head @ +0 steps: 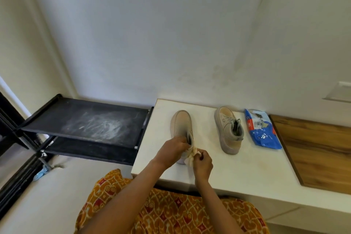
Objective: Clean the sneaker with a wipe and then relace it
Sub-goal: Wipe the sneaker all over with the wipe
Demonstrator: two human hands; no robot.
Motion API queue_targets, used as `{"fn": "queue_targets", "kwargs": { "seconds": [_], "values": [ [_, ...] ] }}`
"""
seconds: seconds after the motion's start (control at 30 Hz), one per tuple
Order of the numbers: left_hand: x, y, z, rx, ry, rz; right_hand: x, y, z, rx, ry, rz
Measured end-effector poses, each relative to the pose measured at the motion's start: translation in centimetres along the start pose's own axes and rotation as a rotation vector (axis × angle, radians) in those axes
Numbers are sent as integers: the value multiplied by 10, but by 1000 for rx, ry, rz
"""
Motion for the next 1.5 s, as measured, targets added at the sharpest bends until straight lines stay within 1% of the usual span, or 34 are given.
{"fn": "queue_targets", "kwargs": {
  "seconds": [0.1,0.23,0.33,0.43,0.57,0.67,0.73,0.87,0.93,1.0,1.1,1.2,1.37,1.5],
  "values": [
    [-1,2,-1,11,2,8,-19,-3,3,-18,-54,-25],
    [-2,2,-1,24,16,-22,-17,-4,21,-81,-20,-42],
    [1,0,-1,35,25,-29,11,0,3,-133,-18,-36],
    [2,-3,1,17,27,-28,27,0,-16,-108,-40,-8],
    [-6,0,2,-24,38,33,13,-2,-7,-92,-69,-23],
    [-10,4,5,-72,-29,98,3,1,-8,-134,-100,-57],
    [-8,6,11,-137,-43,106,-2,4,-12,-186,-120,-98],
    [-3,6,9,-88,47,38,-14,-4,5,-286,-117,-102],
    [-2,6,6,-70,79,-8,-11,-8,16,-337,-85,-111],
    [0,6,6,-54,96,-49,0,-7,12,-353,-86,-125],
    [3,5,7,-40,107,-82,12,-2,-14,-270,-133,-134],
    [4,9,5,-38,114,-113,1,0,-17,-243,-152,-152],
    [5,6,5,-8,122,-140,-2,-5,6,-283,-76,-116],
    [7,9,5,11,131,-165,10,1,-14,-185,-67,-76]
  ]
}}
Point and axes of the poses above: each hand's wrist, its own x-axis away from the middle knuckle, its own y-axis out of the back of the hand, z = x × y, the point moved 9 cm from there along -x, towards the middle knuckle, and after that the axes turned 12 degrees about -x, right-handed, at the moved point
